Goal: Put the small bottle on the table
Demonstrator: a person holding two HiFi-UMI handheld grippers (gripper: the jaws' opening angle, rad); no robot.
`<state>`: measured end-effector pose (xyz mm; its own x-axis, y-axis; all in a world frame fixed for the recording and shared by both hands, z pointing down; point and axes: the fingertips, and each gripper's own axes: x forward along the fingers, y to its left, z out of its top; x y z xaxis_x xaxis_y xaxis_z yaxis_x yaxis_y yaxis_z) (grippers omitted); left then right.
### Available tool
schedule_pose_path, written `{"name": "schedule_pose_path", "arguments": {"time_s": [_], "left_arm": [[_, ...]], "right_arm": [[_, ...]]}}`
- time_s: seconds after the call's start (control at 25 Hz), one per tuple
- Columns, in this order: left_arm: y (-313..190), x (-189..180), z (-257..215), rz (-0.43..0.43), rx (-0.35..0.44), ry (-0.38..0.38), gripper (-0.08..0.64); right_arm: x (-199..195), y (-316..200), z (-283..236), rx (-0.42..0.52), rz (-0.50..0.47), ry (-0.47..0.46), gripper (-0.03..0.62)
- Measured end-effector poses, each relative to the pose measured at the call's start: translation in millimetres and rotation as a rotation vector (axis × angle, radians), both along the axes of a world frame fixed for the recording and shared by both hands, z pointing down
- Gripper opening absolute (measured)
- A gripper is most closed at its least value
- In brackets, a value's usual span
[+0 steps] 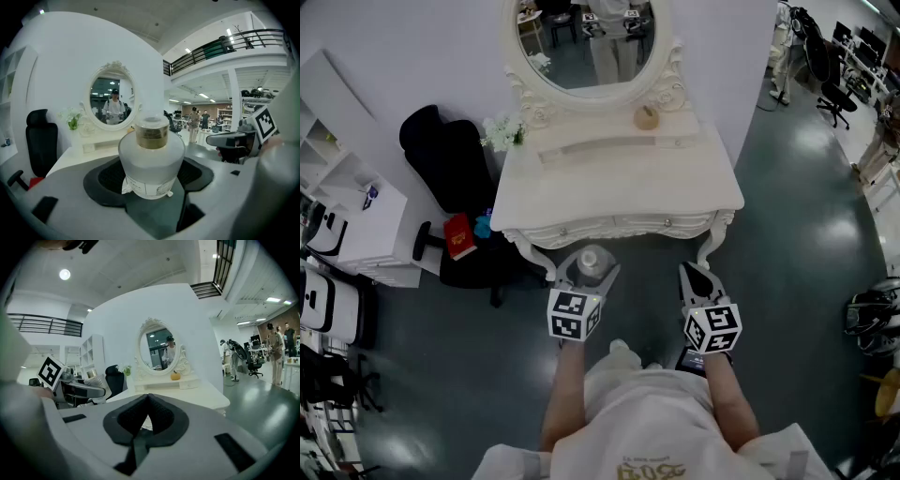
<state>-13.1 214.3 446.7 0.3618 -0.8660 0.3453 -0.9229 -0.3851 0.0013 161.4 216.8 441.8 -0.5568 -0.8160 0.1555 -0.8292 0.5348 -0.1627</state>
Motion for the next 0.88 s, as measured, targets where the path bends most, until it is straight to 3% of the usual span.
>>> {"name": "schedule_pose_path", "arguments": {"time_s": [0.56,0.88], "left_arm": [[11.3,-3.0,-9.2,-0.014,0.007,-0.001,0.344],[-7.7,-4.1,-10.5,-0.012,-0.004,0.009,0.344]], "right_arm": [[-3.3,8.3,-4.9,0.01,-0.019,-0.004,0.012],[3.8,-17.2,-4.8,-0.006,0.007,-0.038,0.012]]}}
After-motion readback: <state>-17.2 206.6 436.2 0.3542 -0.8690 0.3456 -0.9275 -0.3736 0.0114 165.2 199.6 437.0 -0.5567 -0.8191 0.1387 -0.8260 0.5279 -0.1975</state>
